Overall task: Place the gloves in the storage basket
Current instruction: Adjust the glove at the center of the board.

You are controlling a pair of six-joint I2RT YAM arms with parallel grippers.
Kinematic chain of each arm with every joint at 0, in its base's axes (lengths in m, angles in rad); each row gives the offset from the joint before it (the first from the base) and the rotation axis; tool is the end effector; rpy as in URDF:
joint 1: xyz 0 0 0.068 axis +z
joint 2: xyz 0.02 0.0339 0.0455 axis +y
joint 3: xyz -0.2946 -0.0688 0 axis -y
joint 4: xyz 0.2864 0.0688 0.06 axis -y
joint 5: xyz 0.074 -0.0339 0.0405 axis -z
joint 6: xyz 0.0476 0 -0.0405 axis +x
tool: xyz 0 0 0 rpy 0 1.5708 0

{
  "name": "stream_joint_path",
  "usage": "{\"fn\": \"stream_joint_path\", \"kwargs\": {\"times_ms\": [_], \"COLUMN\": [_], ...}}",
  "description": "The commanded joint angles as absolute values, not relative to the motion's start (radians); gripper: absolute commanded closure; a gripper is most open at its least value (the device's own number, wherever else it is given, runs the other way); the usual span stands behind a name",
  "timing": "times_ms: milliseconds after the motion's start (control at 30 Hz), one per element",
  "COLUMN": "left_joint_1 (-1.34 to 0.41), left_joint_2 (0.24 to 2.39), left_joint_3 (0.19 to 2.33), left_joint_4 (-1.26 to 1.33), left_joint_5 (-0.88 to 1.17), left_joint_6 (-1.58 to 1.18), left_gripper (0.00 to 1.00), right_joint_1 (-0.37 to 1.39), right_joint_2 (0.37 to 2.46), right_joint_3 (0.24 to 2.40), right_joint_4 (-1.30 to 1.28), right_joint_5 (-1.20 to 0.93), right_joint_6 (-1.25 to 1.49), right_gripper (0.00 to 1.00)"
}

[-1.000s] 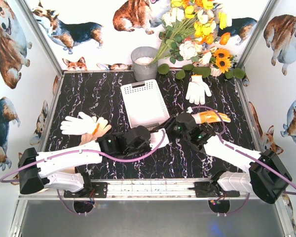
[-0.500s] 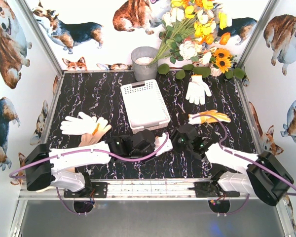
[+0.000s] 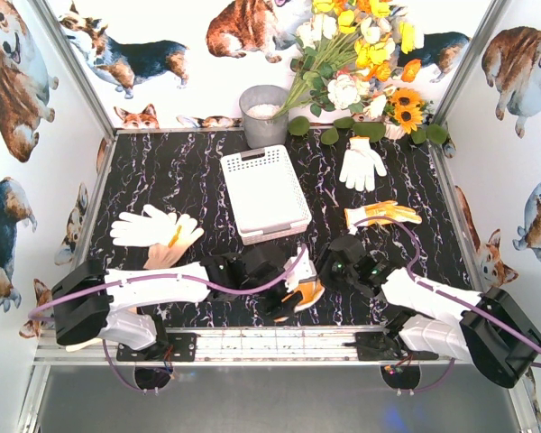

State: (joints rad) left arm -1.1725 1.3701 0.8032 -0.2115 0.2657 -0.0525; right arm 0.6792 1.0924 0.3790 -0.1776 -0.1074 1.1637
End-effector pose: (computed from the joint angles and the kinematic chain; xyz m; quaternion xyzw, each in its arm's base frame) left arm 0.1128 -0.3002 0.2148 0.5290 0.7476 -0.3199 0.2427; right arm 0.1652 0.1400 0.1386 0.2085 0.9182 0.2958 0.1610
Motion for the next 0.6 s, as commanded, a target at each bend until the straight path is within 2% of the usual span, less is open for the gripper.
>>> {"fn": "stream_joint_path", "kwargs": {"times_ms": [0, 67, 200, 267, 333, 433, 533, 567], "left_joint_1": [-1.174, -1.166, -1.119, -1.087, -1.061, -1.047, -1.046, -1.045], "left_joint_2": [1.306, 1.273, 1.224, 1.231, 1.265, 1.337, 1.397, 1.413], "left_joint_3": [0.773, 0.764, 0.693, 0.662, 0.641, 0.662, 0.689, 0.686], "left_joint_4": [-0.128, -0.099, -0.02, 0.021, 0.043, 0.043, 0.049, 0.056], "left_joint_5": [0.276, 0.278, 0.255, 0.247, 0.271, 0.279, 0.257, 0.242], "left_joint_6": [-0.126, -0.167, -0.281, -0.342, -0.384, -0.4, -0.397, -0.39], "left_gripper": [0.38, 0.29, 0.19, 0.17, 0.22, 0.36, 0.41, 0.43], "right_joint_1": [0.678, 0.678, 0.678, 0.678, 0.678, 0.678, 0.68, 0.683], "right_joint_2": [1.064, 1.067, 1.08, 1.084, 1.086, 1.09, 1.099, 1.102], "right_joint_3": [0.377, 0.379, 0.385, 0.385, 0.381, 0.372, 0.361, 0.361], "right_joint_4": [-0.165, -0.17, -0.192, -0.205, -0.206, -0.183, -0.145, -0.139], "right_joint_5": [-0.088, -0.084, -0.077, -0.068, -0.061, -0.057, -0.052, -0.041], "right_joint_6": [1.149, 1.142, 1.134, 1.139, 1.142, 1.151, 1.165, 1.167], "right_gripper": [0.52, 0.53, 0.55, 0.59, 0.63, 0.68, 0.76, 0.81]}}
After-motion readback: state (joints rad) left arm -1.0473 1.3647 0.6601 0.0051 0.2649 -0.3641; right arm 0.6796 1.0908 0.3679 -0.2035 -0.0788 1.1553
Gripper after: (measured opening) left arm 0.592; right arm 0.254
